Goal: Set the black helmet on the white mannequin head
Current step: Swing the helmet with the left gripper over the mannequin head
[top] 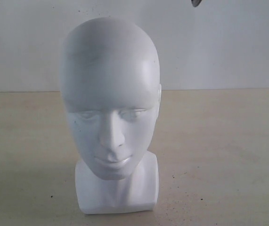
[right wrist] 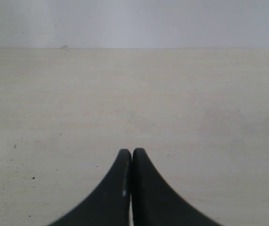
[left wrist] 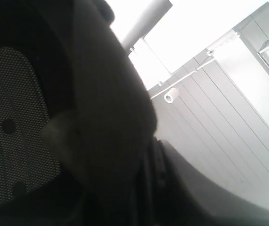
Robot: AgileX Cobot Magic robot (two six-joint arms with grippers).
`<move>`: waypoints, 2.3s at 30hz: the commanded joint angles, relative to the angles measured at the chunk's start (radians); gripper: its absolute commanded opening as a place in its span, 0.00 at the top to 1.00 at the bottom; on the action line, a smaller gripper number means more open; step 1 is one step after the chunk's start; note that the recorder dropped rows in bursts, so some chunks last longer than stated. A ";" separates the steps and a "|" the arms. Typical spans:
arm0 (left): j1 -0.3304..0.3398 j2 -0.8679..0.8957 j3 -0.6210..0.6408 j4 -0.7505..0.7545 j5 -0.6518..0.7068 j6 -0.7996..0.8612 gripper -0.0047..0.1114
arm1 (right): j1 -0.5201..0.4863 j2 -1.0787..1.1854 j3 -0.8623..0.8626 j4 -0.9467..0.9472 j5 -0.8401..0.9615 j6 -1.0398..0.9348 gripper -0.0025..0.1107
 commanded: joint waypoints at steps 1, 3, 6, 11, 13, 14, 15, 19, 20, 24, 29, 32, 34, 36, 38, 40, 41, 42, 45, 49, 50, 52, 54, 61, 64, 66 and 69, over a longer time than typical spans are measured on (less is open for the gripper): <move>-0.005 0.003 -0.007 -0.075 -0.070 0.010 0.92 | -0.002 -0.006 0.000 -0.006 -0.004 0.000 0.98; -0.005 0.003 0.016 -0.085 -0.070 0.007 0.92 | -0.002 -0.006 0.000 -0.006 -0.004 0.000 0.98; 0.010 -0.006 0.073 -0.111 -0.070 -0.013 0.92 | -0.002 -0.006 0.000 -0.006 -0.004 0.000 0.98; 0.021 -0.042 0.139 -0.124 -0.070 -0.014 0.92 | -0.002 -0.006 0.000 -0.006 -0.004 0.000 0.98; 0.028 -0.044 0.148 -0.120 -0.070 -0.016 0.92 | -0.002 -0.006 0.000 -0.006 -0.004 0.000 0.98; 0.035 -0.044 0.156 -0.116 -0.070 -0.018 0.92 | -0.002 -0.006 0.000 -0.006 -0.004 0.000 0.98; 0.040 -0.044 0.167 -0.111 -0.070 -0.027 0.92 | -0.002 -0.006 0.000 -0.006 -0.004 0.000 0.98; 0.050 -0.044 0.214 -0.116 -0.070 -0.058 0.92 | -0.002 -0.006 0.000 -0.006 -0.004 0.000 0.98; 0.050 -0.044 0.223 -0.118 -0.070 -0.058 0.92 | -0.002 -0.006 0.000 -0.006 -0.004 0.000 0.98; 0.056 -0.044 0.257 -0.134 -0.070 -0.049 0.92 | -0.002 -0.006 0.000 -0.006 -0.004 0.000 0.98; 0.100 -0.076 0.299 -0.131 -0.070 -0.009 0.92 | -0.002 -0.006 0.000 -0.006 -0.004 0.000 0.98; 0.131 -0.107 0.324 -0.111 -0.070 -0.011 0.92 | -0.002 -0.006 0.000 -0.006 -0.004 0.000 0.98; 0.149 -0.127 0.347 -0.104 -0.070 -0.007 0.92 | -0.002 -0.006 0.000 -0.006 -0.004 0.000 0.98; 0.167 -0.144 0.375 -0.092 -0.070 -0.013 0.92 | -0.002 -0.006 0.000 -0.006 -0.004 0.000 0.98; 0.182 -0.159 0.399 -0.074 -0.070 -0.022 0.92 | -0.002 -0.006 0.000 -0.006 -0.004 0.000 0.98; 0.195 -0.169 0.430 -0.064 -0.070 -0.029 0.92 | -0.002 -0.006 0.000 -0.006 -0.004 0.000 0.98; 0.199 -0.172 0.443 -0.055 -0.070 -0.029 0.92 | -0.002 -0.006 0.000 -0.006 -0.004 0.000 0.98; 0.206 -0.172 0.456 -0.042 -0.070 -0.038 0.92 | -0.002 -0.006 0.000 -0.006 -0.004 0.000 0.98; 0.209 -0.172 0.476 0.015 -0.070 -0.055 0.92 | -0.002 -0.006 0.000 -0.006 -0.004 0.000 0.98; 0.209 -0.172 0.482 0.035 -0.070 -0.035 0.92 | -0.002 -0.006 0.000 -0.006 -0.004 0.000 0.98; 0.209 -0.172 0.482 0.038 -0.070 -0.029 0.92 | -0.002 -0.006 0.000 -0.006 -0.004 0.000 0.98; 0.209 -0.172 0.482 0.049 -0.070 -0.029 0.92 | -0.002 -0.006 0.000 -0.006 -0.004 0.000 0.98; 0.209 -0.172 0.482 0.049 -0.070 -0.017 0.92 | -0.002 -0.006 0.000 -0.006 -0.004 0.000 0.98; 0.255 -0.172 0.482 0.057 -0.070 0.028 0.92 | -0.002 -0.006 0.000 -0.006 -0.004 0.000 0.98; 0.301 -0.172 0.482 0.097 -0.070 0.008 0.92 | -0.002 -0.006 0.000 -0.006 -0.004 0.000 0.98; 0.319 -0.172 0.482 0.111 -0.070 0.005 0.92 | -0.002 -0.006 0.000 -0.006 -0.004 0.000 0.98; 0.350 -0.172 0.482 0.124 -0.070 0.020 0.92 | -0.002 -0.006 0.000 -0.006 -0.004 0.000 0.98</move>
